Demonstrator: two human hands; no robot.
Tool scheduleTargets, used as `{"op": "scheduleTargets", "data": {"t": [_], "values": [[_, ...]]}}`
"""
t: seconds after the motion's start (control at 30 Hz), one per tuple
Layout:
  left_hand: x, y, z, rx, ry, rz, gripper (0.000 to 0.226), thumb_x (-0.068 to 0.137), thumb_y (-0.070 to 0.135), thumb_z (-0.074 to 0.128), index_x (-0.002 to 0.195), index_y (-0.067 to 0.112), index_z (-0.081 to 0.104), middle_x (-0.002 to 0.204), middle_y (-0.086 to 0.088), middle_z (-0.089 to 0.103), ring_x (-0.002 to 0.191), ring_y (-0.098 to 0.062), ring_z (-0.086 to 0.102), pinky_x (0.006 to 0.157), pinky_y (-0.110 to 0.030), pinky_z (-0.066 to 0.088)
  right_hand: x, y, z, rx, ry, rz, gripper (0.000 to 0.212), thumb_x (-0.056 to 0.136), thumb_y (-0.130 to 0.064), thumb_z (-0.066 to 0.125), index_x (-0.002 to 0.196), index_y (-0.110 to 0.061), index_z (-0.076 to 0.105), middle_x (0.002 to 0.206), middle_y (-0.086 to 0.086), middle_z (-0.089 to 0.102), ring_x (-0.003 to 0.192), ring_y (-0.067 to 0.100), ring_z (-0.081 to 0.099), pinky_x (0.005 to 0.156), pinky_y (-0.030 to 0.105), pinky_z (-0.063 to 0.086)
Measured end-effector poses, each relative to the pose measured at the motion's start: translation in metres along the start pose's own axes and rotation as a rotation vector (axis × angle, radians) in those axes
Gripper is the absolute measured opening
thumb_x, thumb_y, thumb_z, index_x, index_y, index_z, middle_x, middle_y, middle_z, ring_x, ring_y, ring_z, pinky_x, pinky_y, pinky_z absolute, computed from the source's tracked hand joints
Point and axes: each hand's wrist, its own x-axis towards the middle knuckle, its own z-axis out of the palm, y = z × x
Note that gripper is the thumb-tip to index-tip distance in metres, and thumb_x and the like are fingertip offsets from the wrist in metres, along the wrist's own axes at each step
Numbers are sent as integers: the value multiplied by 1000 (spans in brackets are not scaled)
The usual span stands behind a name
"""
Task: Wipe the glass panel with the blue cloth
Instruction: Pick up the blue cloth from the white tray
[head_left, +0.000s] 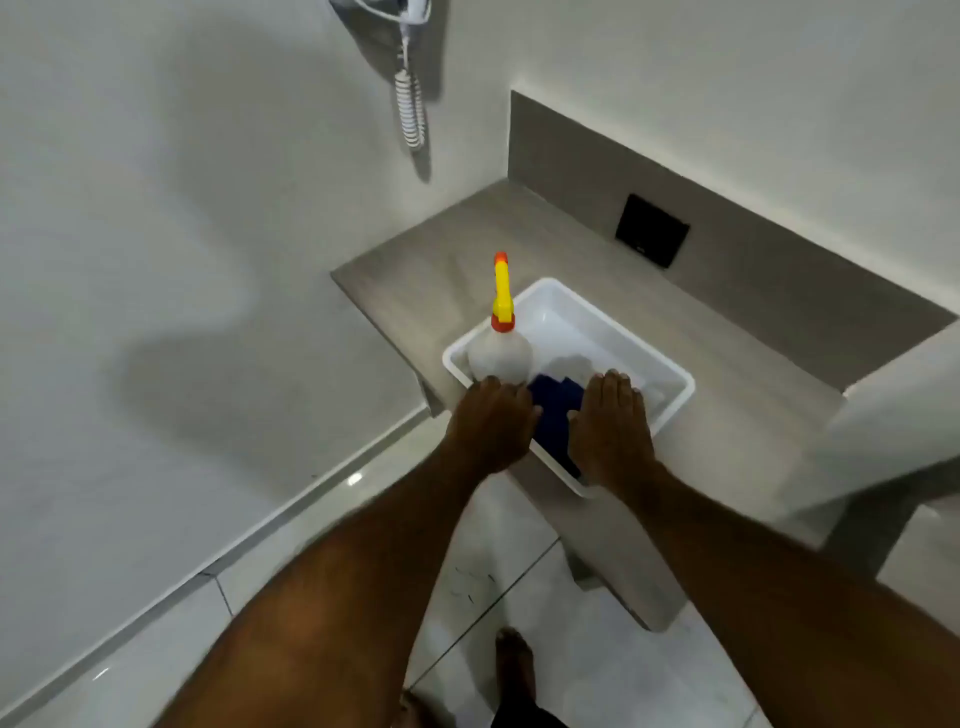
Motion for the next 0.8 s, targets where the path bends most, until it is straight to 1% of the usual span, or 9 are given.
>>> {"op": "scheduleTargets", "data": {"t": [0.1,0.17,0.3,0.4,0.5,0.57,0.63,0.73,0.8], "values": [[23,5,7,42,-183,-157,26,95,26,54,87,9,72,85,-12,76,79,-29,72,75,-41,58,18,2,3,202,-169,182,82,88,-15,64,149,6,13,152,27,34,137,41,40,114,50,38],[34,3,9,100,-316,-193,23,93,27,55,92,11,72,92,-10,76,87,-29,71,85,-42,56,29,2,5,264,-276,245,85,90,-22,66,150,5,12,150,25,39,134,40,45,111,47,43],[37,-4,23,193,-554,-148,19,90,30,56,91,17,69,96,-3,73,98,-28,64,96,-48,41,40,4,15,177,-331,243,67,82,-33,75,130,2,44,132,20,54,122,37,52,100,43,46],[40,-5,29,190,-636,-124,19,89,31,55,88,17,68,99,-2,72,104,-30,61,100,-55,35,53,9,17,172,-356,245,59,78,-33,78,120,0,53,124,22,58,117,38,54,96,43,48],[50,-5,29,102,-660,-164,20,87,33,56,97,18,65,104,-2,71,108,-28,60,108,-61,22,64,13,7,310,-405,289,57,68,-24,86,109,5,59,106,19,65,100,35,63,77,36,53],[53,-8,23,31,-649,-166,20,86,32,56,98,18,63,102,-4,69,105,-28,61,107,-60,24,68,10,-6,473,-431,354,52,60,-17,89,99,8,66,95,20,66,89,33,66,66,32,51],[47,-13,11,-16,-541,-138,17,88,30,56,93,16,63,96,-6,70,96,-29,65,99,-54,36,65,3,-21,619,-401,401,47,58,-14,88,96,4,69,97,21,69,85,31,67,67,33,53],[16,-26,-14,-102,-221,-86,19,91,27,56,88,12,67,87,-10,74,80,-30,71,82,-46,52,43,-15,-49,760,-299,418,34,67,-10,81,96,-6,64,101,15,68,80,25,64,64,33,53],[-15,-36,-27,-176,-38,-98,18,92,25,57,87,10,68,81,-10,75,71,-27,72,76,-43,58,17,-29,-71,849,-204,372,22,75,-8,73,91,-15,60,95,10,67,81,24,64,66,35,55]]}}
